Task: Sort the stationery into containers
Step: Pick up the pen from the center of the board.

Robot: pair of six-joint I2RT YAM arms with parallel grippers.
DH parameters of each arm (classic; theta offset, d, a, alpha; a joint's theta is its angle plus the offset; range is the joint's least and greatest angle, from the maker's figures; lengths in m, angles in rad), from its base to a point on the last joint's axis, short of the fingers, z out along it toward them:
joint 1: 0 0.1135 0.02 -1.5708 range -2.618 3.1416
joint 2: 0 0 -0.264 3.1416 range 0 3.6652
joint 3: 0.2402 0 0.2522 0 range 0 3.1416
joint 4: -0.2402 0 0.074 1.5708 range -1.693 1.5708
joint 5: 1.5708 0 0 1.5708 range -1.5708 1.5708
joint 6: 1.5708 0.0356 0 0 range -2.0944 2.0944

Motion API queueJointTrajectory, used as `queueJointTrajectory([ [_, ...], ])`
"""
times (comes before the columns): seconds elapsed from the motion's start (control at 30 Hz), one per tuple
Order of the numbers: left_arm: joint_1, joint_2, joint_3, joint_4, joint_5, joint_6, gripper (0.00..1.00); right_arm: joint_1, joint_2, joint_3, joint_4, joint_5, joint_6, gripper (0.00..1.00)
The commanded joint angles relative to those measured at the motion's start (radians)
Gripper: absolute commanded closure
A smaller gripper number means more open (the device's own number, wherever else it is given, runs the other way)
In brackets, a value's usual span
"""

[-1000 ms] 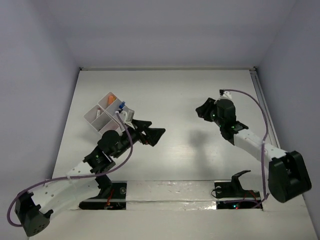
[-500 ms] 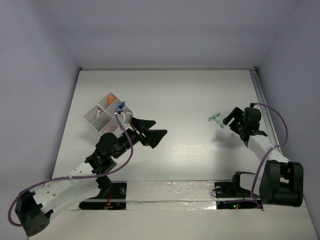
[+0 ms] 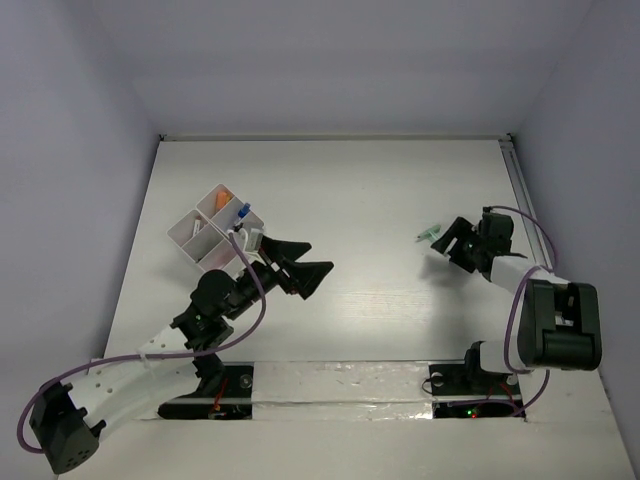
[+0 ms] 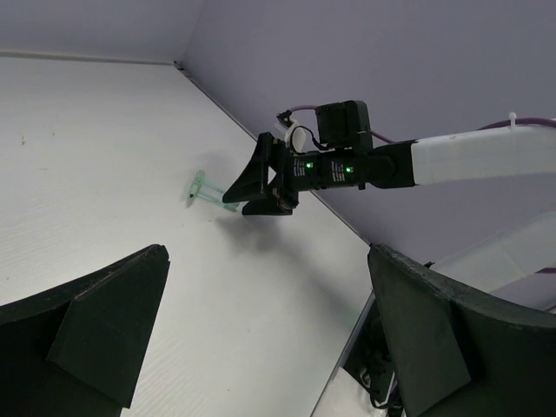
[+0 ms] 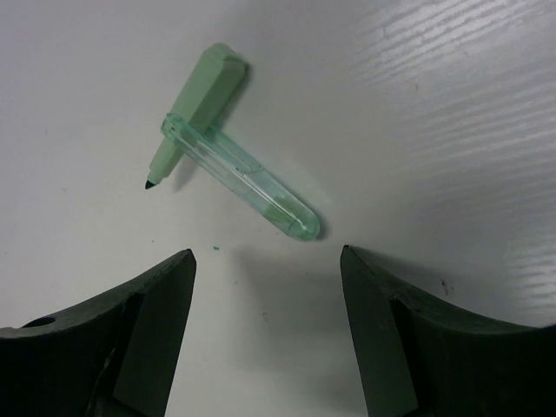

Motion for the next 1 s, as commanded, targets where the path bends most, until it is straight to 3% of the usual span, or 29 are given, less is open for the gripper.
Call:
queueJointTrajectory([
  [0.0, -0.004, -0.003, -0.003, 0.085, 0.007, 0.007, 0.01, -0.005, 0.041, 0.062, 0.026, -0.013, -0.018, 0.26],
  [0.4, -0.004, 0.024, -0.006, 0.108, 0.001, 0.017, 0.01, -0.005, 0.132, 0.160, -0.082, 0.010, -0.059, 0.27],
  [0.5, -0.004, 0.040, -0.004, 0.115, 0.002, 0.018, 0.01, -0.005, 0.129, 0.134, -0.066, -0.021, -0.059, 0.30],
  [0.53, -0.004, 0.043, -0.004, 0.118, 0.005, 0.018, 0.01, -0.005, 0.130, 0.128, -0.053, -0.033, -0.050, 0.38],
  [0.67, -0.004, 0.053, -0.003, 0.122, 0.005, 0.018, 0.01, -0.005, 0.164, 0.134, -0.046, -0.047, -0.049, 0.50],
  [0.97, -0.004, 0.052, -0.004, 0.119, -0.007, 0.021, 0.01, 0.013, 0.170, 0.155, -0.050, -0.024, -0.052, 0.56],
])
